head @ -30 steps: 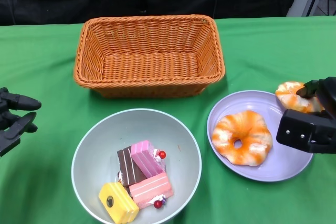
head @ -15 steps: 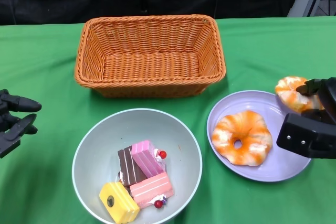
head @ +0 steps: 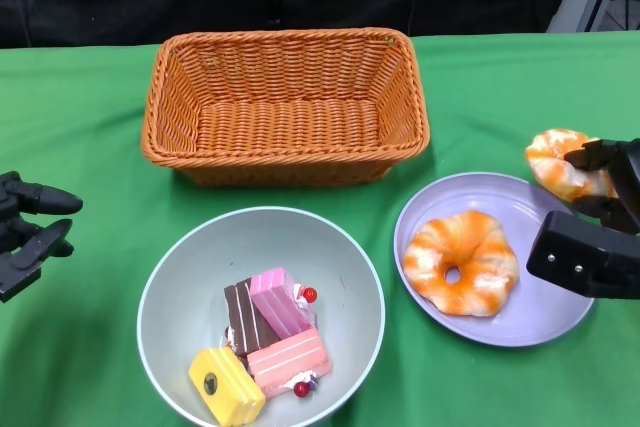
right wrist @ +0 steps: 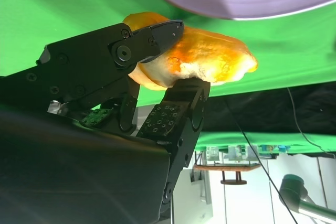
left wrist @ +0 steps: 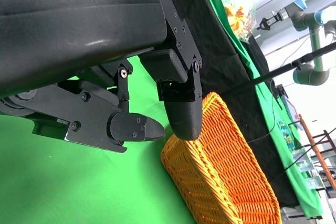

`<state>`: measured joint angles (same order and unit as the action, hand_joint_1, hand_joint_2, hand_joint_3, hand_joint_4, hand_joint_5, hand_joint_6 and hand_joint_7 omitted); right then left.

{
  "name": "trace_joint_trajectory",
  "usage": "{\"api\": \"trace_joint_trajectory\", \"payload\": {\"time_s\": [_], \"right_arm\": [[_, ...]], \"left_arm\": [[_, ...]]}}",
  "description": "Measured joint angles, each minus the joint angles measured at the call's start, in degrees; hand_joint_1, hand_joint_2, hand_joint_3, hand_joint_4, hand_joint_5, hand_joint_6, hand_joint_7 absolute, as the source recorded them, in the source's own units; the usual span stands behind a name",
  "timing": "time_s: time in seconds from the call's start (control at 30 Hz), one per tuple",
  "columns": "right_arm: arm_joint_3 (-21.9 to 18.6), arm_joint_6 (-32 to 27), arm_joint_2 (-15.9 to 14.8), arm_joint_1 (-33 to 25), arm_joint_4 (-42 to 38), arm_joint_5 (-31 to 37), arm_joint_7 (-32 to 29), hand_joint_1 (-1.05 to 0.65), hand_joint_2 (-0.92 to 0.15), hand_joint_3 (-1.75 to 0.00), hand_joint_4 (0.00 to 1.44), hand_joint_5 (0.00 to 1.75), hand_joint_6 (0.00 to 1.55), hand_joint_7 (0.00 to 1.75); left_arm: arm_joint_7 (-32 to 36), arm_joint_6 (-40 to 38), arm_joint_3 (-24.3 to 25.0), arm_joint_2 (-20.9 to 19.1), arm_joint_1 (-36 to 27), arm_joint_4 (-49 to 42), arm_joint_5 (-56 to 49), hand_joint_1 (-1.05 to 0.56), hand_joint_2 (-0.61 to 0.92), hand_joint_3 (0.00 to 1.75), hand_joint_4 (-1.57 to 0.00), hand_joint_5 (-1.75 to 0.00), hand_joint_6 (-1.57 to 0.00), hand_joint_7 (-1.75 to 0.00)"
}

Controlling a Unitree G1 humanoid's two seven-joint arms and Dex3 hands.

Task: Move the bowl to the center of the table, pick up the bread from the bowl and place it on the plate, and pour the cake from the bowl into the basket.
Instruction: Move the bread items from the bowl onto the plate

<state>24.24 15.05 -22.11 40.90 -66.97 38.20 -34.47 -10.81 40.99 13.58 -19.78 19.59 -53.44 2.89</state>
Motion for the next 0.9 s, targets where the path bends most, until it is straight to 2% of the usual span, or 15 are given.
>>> {"api": "trace_joint_trajectory", "payload": {"time_s": [0.1, 0.23, 0.27, 0.43, 0.5, 0.6, 0.73, 0.83, 0.9], "right_arm": [[-0.37, 0.49, -0.09, -0.29, 0.59, -0.08, 0.01, -0.24, -0.87, 0.00, 0.76, 1.06, 1.16, 0.01], [-0.39, 5.33, -0.28, -3.01, 7.44, -0.11, 0.15, -0.23, -0.84, 0.00, 0.81, 1.05, 1.18, 0.01], [-0.31, 5.77, -0.26, -3.69, 9.01, 0.08, 0.23, -0.22, -0.84, 0.00, 0.84, 0.96, 1.18, 0.01], [-0.13, 5.51, 0.01, -6.32, 14.91, 0.61, 1.59, -0.22, -0.85, 0.00, 0.85, 0.97, 1.18, 0.00], [-0.15, 5.19, 0.02, -6.99, 17.02, 0.60, 2.86, -0.21, -0.86, 0.00, 0.92, 0.72, 1.16, 0.00], [-0.11, 4.84, 0.04, -8.28, 19.63, 0.69, 4.69, -0.20, -0.88, -0.01, 0.96, 0.65, 1.16, 0.00], [-0.01, 4.51, 0.21, -9.89, 21.38, 1.33, 5.60, -0.20, -0.88, -0.01, 0.96, 0.66, 1.16, 0.00], [-0.01, 4.35, 0.22, -10.85, 23.28, 1.51, 7.19, -0.17, -0.88, 0.00, 0.85, 0.92, 1.16, 0.00], [-0.08, 4.32, 0.22, -11.53, 24.37, 1.51, 8.13, -0.17, -0.88, 0.00, 0.82, 0.99, 1.16, 0.00]], "left_arm": [[0.00, 0.05, 0.00, 0.00, 0.01, 0.00, 0.00, -0.07, 0.92, 0.30, -0.83, -1.11, -0.89, -0.75], [0.04, 0.07, -0.14, 0.00, 0.18, -0.27, -0.27, -0.07, 0.92, 0.29, -0.84, -1.12, -0.90, -0.74], [0.05, 0.07, -0.17, 0.00, 0.23, -0.31, -0.28, -0.07, 0.92, 0.29, -0.84, -1.12, -0.90, -0.74], [0.05, 0.08, -0.14, 0.00, 0.23, -0.39, -0.26, -0.08, 0.92, 0.29, -0.83, -1.12, -0.91, -0.73], [0.09, 0.14, -0.15, 0.00, 0.23, -0.39, -0.28, -0.07, 0.92, 0.30, -0.82, -1.12, -0.91, -0.73], [0.25, 0.23, -0.18, 0.00, 0.23, -0.39, -0.30, -0.07, 0.92, 0.30, -0.82, -1.12, -0.91, -0.73], [0.26, 0.26, -0.18, 0.00, 0.23, -0.39, -0.28, -0.07, 0.92, 0.31, -0.82, -1.12, -0.91, -0.73], [0.25, 0.28, -0.16, 0.00, 0.23, -0.37, -0.24, -0.08, 0.92, 0.31, -0.83, -1.12, -0.91, -0.73], [0.25, 0.28, -0.14, 0.00, 0.23, -0.36, -0.23, -0.07, 0.92, 0.31, -0.83, -1.13, -0.91, -0.74]]}}
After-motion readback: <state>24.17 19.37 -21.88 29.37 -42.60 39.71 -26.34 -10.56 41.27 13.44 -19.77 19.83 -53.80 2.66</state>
